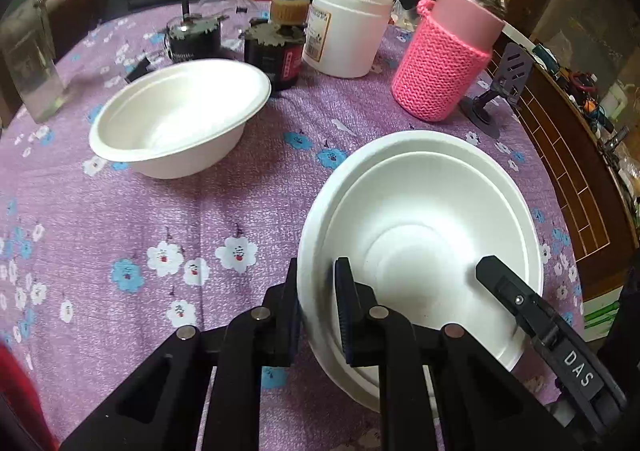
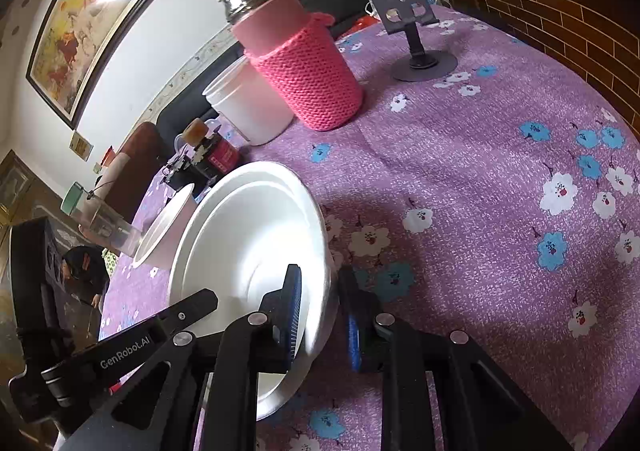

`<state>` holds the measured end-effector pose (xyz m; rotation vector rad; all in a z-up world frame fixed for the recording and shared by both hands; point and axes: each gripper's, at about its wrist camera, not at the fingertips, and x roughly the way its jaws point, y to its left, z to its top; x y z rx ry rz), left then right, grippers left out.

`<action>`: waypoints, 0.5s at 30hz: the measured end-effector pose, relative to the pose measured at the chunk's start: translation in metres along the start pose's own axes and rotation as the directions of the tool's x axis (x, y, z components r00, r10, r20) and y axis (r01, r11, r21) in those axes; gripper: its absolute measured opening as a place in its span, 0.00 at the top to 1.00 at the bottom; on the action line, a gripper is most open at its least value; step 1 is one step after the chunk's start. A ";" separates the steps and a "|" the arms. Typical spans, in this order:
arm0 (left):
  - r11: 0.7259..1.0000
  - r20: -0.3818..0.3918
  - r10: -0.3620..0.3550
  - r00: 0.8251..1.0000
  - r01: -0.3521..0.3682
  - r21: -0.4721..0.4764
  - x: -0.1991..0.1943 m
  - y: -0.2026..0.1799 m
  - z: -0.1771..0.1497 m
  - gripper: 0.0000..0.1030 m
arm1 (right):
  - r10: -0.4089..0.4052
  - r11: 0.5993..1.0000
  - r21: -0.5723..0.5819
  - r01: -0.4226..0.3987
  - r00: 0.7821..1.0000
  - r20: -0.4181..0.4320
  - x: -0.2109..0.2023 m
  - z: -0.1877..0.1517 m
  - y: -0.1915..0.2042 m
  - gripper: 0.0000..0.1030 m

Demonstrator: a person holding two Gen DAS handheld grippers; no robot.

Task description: Organize plates and bowls

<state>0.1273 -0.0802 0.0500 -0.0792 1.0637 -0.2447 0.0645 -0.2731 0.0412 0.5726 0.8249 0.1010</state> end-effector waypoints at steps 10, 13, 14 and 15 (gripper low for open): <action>0.988 0.126 0.091 0.988 -0.106 0.112 -0.032 -0.014 -0.023 0.87 | 0.018 0.999 -0.040 -0.019 1.000 -0.013 0.002 -0.008 0.010 0.80; 0.981 0.161 0.121 0.979 -0.143 0.129 -0.043 -0.017 -0.030 0.87 | 0.032 0.998 -0.050 -0.033 0.999 -0.018 0.002 -0.010 0.013 0.80; 0.979 0.178 0.131 0.975 -0.156 0.134 -0.048 -0.018 -0.033 0.87 | 0.038 0.998 -0.055 -0.039 0.999 -0.017 0.002 -0.011 0.015 0.80; 0.976 0.194 0.141 0.971 -0.169 0.137 -0.053 -0.018 -0.035 0.87 | 0.046 0.997 -0.058 -0.047 0.999 -0.017 0.001 -0.012 0.016 0.80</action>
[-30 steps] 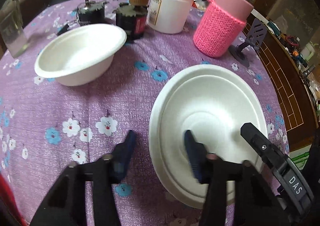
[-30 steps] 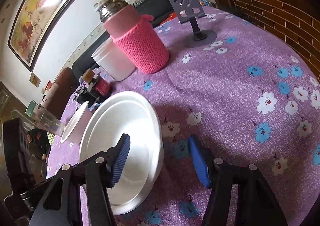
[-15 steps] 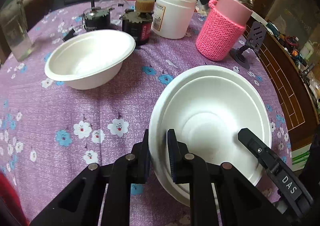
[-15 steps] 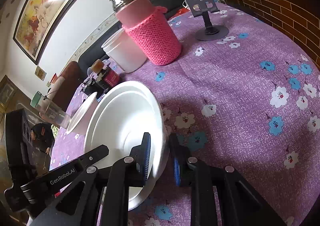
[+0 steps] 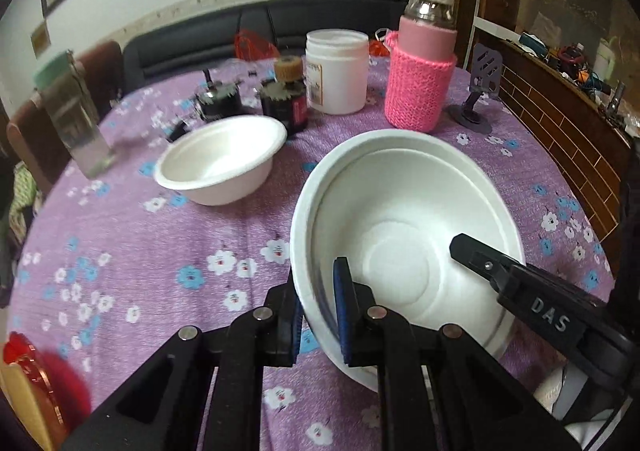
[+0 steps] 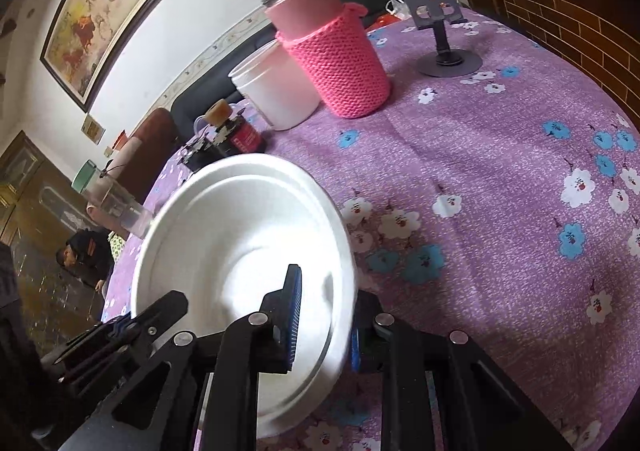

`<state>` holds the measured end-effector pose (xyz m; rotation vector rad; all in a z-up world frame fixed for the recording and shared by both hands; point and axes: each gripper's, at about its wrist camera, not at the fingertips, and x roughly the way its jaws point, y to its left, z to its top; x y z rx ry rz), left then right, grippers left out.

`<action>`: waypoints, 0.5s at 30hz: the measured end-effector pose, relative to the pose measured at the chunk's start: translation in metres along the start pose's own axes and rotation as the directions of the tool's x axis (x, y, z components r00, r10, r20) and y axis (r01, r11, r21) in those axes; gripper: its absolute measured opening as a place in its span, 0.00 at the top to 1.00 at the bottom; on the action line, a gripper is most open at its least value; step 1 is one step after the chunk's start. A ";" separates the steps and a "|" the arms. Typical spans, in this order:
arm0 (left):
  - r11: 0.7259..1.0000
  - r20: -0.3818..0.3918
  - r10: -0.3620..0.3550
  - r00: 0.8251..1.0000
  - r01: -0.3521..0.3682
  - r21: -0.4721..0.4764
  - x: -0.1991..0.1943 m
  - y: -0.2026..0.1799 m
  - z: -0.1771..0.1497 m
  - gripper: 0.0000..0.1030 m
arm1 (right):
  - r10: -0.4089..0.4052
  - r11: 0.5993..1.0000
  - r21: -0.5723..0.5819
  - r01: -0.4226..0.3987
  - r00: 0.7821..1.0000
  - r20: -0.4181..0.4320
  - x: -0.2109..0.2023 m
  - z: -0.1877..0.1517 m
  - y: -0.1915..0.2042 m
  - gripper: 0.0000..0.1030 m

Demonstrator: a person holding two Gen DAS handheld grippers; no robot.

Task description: Organize plates and bowls

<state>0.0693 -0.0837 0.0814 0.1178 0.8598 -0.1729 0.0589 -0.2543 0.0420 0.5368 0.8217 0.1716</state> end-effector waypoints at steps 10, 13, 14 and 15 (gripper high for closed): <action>0.997 0.097 0.055 0.994 -0.059 0.040 -0.039 -0.002 -0.012 0.86 | 0.073 0.997 -0.022 -0.073 0.997 -0.002 -0.001 -0.008 0.010 0.81; 0.996 0.114 0.067 0.991 -0.072 0.045 -0.046 -0.004 -0.013 0.86 | 0.091 0.996 -0.020 -0.091 0.996 0.005 -0.003 -0.008 0.012 0.81; 0.996 0.119 0.072 0.990 -0.078 0.046 -0.049 -0.004 -0.014 0.86 | 0.097 0.995 -0.022 -0.097 0.995 0.010 -0.005 -0.008 0.013 0.81; 0.995 0.123 0.077 0.989 -0.083 0.048 -0.051 -0.005 -0.015 0.86 | 0.104 0.994 -0.022 -0.104 0.995 0.013 -0.006 -0.008 0.013 0.81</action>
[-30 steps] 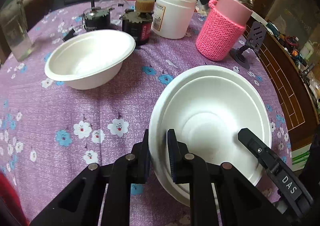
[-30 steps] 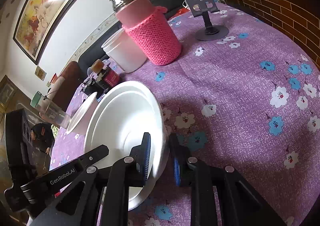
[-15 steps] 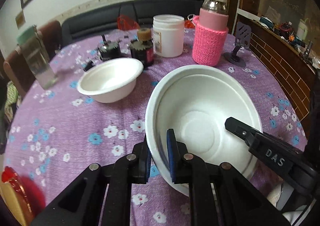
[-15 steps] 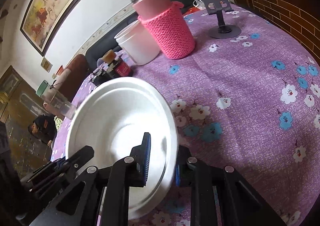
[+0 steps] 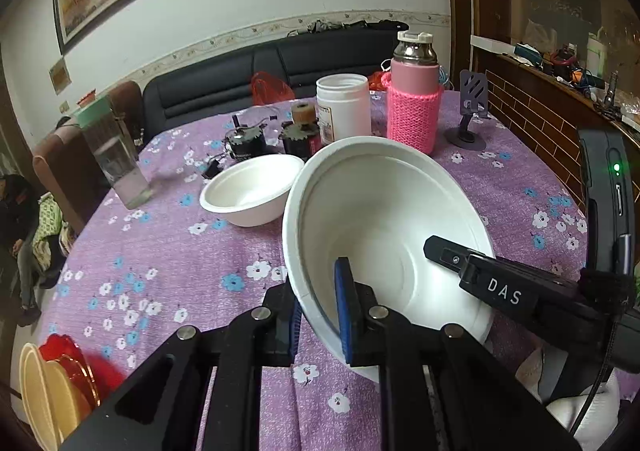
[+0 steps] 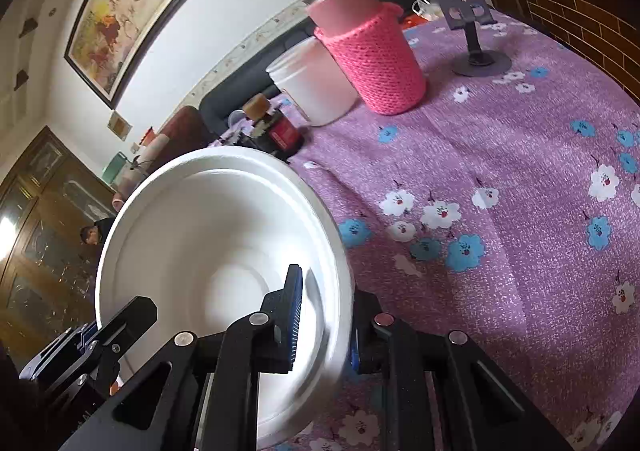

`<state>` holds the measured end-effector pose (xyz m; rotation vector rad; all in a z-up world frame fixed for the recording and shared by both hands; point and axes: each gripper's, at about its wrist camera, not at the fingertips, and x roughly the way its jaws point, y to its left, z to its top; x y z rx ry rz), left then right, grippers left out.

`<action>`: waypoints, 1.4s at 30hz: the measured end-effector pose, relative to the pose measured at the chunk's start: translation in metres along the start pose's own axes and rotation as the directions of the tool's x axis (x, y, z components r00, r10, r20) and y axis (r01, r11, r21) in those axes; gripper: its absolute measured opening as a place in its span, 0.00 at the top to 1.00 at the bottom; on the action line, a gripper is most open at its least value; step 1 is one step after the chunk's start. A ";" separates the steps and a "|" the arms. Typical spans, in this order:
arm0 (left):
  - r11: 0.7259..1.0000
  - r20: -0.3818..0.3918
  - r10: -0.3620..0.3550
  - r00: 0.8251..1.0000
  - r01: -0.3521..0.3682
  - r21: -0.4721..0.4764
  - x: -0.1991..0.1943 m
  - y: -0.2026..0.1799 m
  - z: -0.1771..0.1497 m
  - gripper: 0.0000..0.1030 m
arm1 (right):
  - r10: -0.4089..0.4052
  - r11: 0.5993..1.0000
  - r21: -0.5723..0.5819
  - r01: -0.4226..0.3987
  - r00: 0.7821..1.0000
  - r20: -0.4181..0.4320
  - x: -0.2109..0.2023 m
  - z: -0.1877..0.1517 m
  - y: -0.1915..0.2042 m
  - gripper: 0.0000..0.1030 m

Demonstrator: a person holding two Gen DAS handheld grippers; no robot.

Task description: Organize plates and bowls

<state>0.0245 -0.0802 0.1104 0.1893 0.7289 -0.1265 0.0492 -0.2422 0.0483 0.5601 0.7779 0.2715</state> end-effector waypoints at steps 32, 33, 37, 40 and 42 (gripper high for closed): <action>0.991 0.022 0.026 0.999 -0.023 -0.129 -0.072 0.073 -0.051 0.85 | 0.078 0.974 -0.213 -0.079 0.997 -0.011 -0.019 -0.046 0.088 0.83; 0.990 0.018 0.022 1.000 -0.019 -0.140 -0.074 0.079 -0.055 0.85 | 0.082 0.973 -0.213 -0.084 0.996 -0.019 -0.021 -0.051 0.092 0.83; 0.982 0.011 0.004 1.000 -0.002 -0.189 -0.084 0.101 -0.066 0.85 | 0.078 0.970 -0.229 -0.085 0.996 -0.041 -0.025 -0.065 0.111 0.83; 0.973 0.019 0.001 1.000 0.003 -0.233 -0.094 0.122 -0.074 0.85 | 0.086 0.962 -0.254 -0.099 0.994 -0.064 -0.026 -0.074 0.130 0.82; 0.964 0.022 -0.004 1.000 0.009 -0.264 -0.101 0.137 -0.078 0.85 | 0.092 0.955 -0.274 -0.110 0.993 -0.079 -0.026 -0.079 0.145 0.82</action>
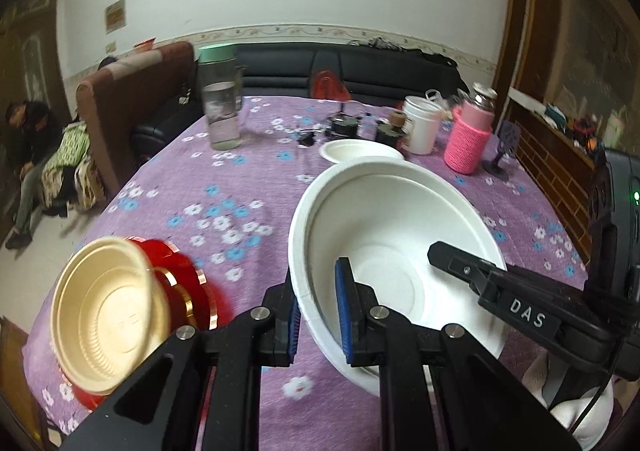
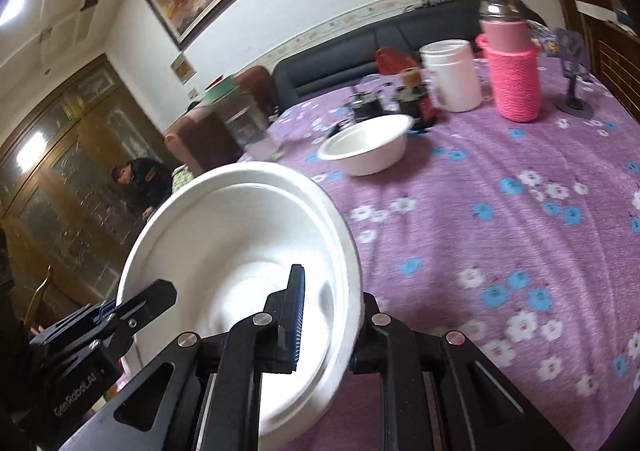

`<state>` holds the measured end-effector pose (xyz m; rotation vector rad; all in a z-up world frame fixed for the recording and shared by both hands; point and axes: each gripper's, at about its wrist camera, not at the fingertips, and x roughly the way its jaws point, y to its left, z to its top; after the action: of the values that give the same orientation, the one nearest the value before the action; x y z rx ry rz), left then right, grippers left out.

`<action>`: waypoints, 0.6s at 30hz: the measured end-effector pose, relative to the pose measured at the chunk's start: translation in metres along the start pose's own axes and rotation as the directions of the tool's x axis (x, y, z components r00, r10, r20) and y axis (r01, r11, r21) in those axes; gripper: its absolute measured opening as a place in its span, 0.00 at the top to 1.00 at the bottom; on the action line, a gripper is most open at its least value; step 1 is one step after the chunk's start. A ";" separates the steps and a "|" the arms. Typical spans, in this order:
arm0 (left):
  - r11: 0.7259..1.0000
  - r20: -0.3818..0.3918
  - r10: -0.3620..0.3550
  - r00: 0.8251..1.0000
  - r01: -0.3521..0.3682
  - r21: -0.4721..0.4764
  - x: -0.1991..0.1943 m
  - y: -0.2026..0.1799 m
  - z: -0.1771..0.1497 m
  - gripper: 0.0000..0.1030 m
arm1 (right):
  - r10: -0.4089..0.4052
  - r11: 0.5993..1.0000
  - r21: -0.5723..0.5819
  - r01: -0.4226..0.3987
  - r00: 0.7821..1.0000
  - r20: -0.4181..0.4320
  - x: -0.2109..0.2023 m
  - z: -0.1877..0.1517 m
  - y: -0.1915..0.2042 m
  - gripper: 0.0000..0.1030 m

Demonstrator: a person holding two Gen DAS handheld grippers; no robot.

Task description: Organize plates and bowls

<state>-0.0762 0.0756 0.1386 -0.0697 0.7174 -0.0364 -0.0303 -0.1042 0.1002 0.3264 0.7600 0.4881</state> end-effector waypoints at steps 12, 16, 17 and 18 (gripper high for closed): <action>0.977 0.021 0.066 0.998 -0.060 -0.206 -0.033 0.114 -0.004 0.85 | 0.030 0.981 -0.190 -0.039 0.998 -0.049 0.030 0.001 0.112 0.82; 0.958 0.020 0.100 0.995 -0.091 -0.271 -0.041 0.152 -0.008 0.85 | 0.043 0.962 -0.268 -0.059 0.997 -0.065 0.047 -0.001 0.154 0.82; 0.954 0.020 0.108 0.994 -0.098 -0.285 -0.042 0.160 -0.010 0.85 | 0.044 0.957 -0.283 -0.062 0.997 -0.070 0.052 -0.002 0.163 0.82; 0.949 0.019 0.117 0.993 -0.106 -0.298 -0.044 0.169 -0.011 0.85 | 0.045 0.953 -0.296 -0.065 0.996 -0.075 0.057 -0.004 0.171 0.82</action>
<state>-0.1145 0.2461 0.1461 -0.3171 0.6847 0.1818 -0.0493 0.0697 0.1416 0.0487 0.7321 0.6604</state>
